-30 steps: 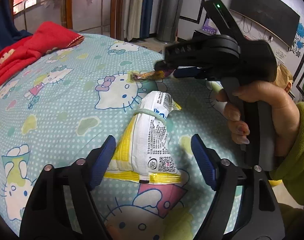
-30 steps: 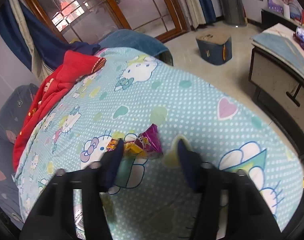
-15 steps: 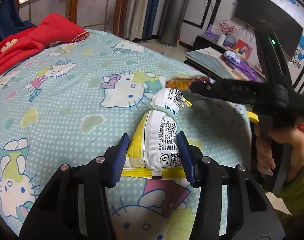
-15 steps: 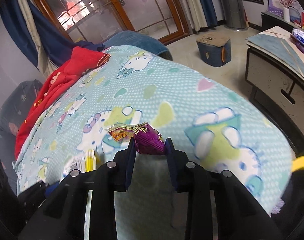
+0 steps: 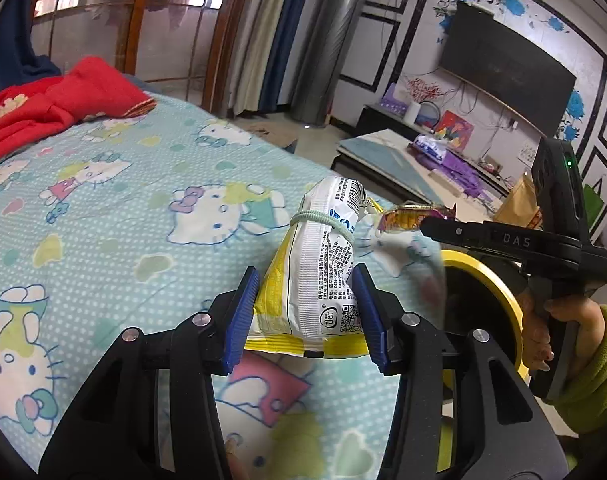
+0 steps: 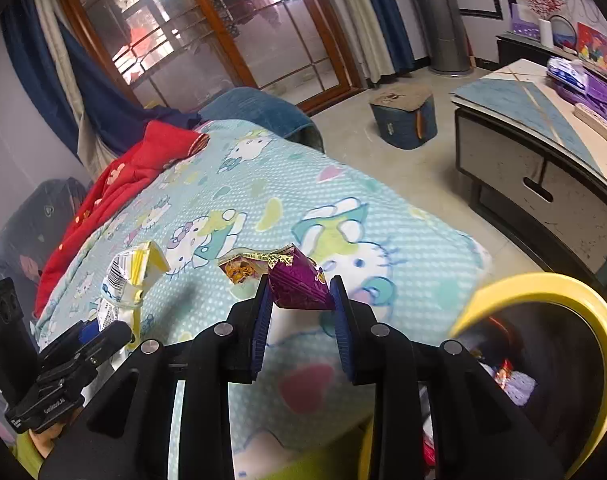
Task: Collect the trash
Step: 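Carry the white-yellow bag and purple wrapper over the bin with both tools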
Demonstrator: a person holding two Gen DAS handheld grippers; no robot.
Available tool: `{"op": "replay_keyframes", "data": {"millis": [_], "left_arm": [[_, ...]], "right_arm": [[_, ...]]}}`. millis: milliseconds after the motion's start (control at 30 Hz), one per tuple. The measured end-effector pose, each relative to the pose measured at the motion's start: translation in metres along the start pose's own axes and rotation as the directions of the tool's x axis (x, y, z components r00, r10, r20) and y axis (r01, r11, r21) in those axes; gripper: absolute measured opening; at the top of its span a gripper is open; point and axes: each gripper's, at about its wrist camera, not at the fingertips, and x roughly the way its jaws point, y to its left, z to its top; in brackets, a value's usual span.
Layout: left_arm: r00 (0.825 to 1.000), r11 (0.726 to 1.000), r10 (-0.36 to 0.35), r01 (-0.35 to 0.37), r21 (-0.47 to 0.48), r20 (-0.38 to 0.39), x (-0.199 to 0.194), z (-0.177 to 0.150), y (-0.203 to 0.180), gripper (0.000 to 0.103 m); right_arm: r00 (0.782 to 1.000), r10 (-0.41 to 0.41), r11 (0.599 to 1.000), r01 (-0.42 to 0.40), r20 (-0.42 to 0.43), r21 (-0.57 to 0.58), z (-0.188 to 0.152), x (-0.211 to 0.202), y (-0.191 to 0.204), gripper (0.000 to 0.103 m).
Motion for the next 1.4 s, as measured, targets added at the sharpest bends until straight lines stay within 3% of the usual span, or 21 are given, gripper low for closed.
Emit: {"op": "replay_keyframes", "data": {"millis": [767, 1400], "left_arm": [[0.989, 0.983, -0.148, 0.145, 0.114, 0.016, -0.003, -0.005, -0.068, 0.040], [0.974, 0.956, -0.225, 0.225, 0.187, -0.022, 0.009, -0.010, -0.111, 0.040]], "right_arm": [[0.988, -0.139, 0.990, 0.140, 0.071, -0.006, -0.033, -0.076, -0.043, 0.028], [0.957, -0.247, 0.968, 0.251, 0.152, -0.004, -0.047, -0.124, -0.068, 0.028]]}}
